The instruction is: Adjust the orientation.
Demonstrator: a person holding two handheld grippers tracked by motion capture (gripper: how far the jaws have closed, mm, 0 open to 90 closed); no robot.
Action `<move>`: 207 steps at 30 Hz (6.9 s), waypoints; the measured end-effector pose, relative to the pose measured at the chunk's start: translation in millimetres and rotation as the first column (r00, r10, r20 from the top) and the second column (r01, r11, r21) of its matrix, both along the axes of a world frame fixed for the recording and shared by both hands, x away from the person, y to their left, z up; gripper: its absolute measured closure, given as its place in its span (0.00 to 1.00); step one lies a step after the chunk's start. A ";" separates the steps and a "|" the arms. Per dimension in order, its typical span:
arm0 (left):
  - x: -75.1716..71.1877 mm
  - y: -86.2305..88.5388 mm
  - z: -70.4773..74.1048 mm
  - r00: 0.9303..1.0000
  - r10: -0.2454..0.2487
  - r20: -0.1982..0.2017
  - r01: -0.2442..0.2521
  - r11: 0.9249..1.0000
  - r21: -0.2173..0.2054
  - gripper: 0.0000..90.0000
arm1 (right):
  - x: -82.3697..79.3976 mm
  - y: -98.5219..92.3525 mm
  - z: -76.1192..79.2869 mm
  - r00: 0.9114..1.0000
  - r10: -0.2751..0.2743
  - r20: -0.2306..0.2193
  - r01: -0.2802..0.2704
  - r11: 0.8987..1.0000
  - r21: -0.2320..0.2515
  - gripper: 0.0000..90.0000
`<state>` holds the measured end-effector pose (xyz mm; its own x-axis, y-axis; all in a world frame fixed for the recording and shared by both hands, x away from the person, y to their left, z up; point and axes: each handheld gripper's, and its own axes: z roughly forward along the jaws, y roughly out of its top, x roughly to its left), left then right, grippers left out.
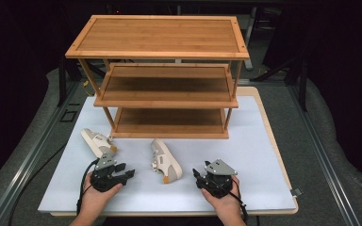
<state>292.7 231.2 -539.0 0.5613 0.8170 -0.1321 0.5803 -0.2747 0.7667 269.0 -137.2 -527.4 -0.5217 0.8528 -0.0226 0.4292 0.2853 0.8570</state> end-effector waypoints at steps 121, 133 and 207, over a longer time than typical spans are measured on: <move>18.0 105.8 35.1 0.872 0.487 0.048 -0.488 0.872 0.027 0.39 | 4.6 -5.9 -0.7 1.000 -0.013 -0.010 0.013 1.000 0.022 0.50; 10.6 113.5 32.4 0.874 0.483 0.051 -0.485 0.873 0.057 0.50 | 3.8 -6.0 1.3 1.000 -0.014 -0.005 0.014 1.000 0.026 0.50; -5.8 23.2 24.3 0.992 0.118 0.053 -0.114 0.991 -0.065 0.53 | 17.6 34.1 21.5 0.996 0.068 0.052 -0.068 0.998 0.007 0.48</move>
<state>286.9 254.4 -514.7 0.4712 0.8684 -0.1547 0.5606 -0.1594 0.8126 286.5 -103.0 -505.9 -0.5767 0.8158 -0.0437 0.3638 0.3043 0.8804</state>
